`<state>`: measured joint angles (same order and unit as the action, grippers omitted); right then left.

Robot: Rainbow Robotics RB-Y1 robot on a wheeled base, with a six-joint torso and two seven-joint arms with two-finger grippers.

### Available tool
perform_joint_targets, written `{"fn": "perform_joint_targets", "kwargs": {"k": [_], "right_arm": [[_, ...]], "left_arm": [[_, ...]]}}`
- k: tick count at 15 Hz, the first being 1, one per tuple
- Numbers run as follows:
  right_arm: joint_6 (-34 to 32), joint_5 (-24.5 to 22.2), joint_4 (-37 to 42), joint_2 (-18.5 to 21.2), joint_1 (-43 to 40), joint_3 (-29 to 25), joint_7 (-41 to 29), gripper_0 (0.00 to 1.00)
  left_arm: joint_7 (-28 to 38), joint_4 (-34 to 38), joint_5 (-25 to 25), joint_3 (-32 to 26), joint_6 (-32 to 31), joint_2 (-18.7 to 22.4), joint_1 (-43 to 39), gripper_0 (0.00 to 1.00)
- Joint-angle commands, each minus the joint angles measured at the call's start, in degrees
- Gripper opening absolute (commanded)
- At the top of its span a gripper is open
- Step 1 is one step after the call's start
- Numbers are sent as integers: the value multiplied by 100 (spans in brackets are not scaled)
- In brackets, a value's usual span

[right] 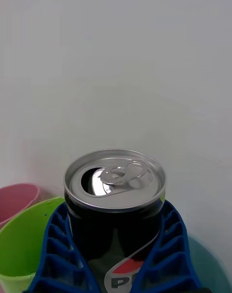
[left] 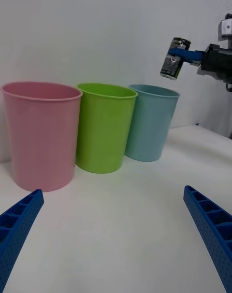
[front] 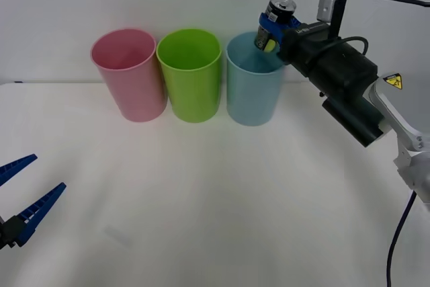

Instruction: Grasp the object on the table and drop it into the matching bin: aluminum can to the light blue bin, PET bottle to the pink bin.

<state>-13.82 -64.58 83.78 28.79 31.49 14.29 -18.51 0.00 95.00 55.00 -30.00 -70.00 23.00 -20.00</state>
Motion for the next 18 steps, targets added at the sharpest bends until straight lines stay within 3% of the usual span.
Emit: {"fn": "perform_joint_targets", "kwargs": {"k": [1, 6, 13, 14, 15, 16, 18], "right_arm": [[-6, -433, -512, -400, 314, -128, 5, 0], [11, -723, -1197, -778, 815, -242, 49, 0], [29, -767, -1250, -787, 842, -233, 110, 2], [29, -767, -1250, -787, 842, -233, 154, 33], [29, -767, -1250, -787, 842, -233, 181, 87], [29, -767, -1250, -787, 842, -233, 198, 100], [29, -767, -1250, -787, 842, -233, 233, 100]], "left_arm": [[0, 0, 0, 0, 0, 0, 0, 100], [0, 0, 0, 0, 0, 0, 0, 100], [0, 0, 0, 0, 0, 0, 0, 100], [0, 0, 0, 0, 0, 0, 0, 100], [0, 0, 0, 0, 0, 0, 0, 100], [0, 0, 0, 0, 0, 0, 0, 100], [0, 0, 0, 0, 0, 0, 0, 100]]}}
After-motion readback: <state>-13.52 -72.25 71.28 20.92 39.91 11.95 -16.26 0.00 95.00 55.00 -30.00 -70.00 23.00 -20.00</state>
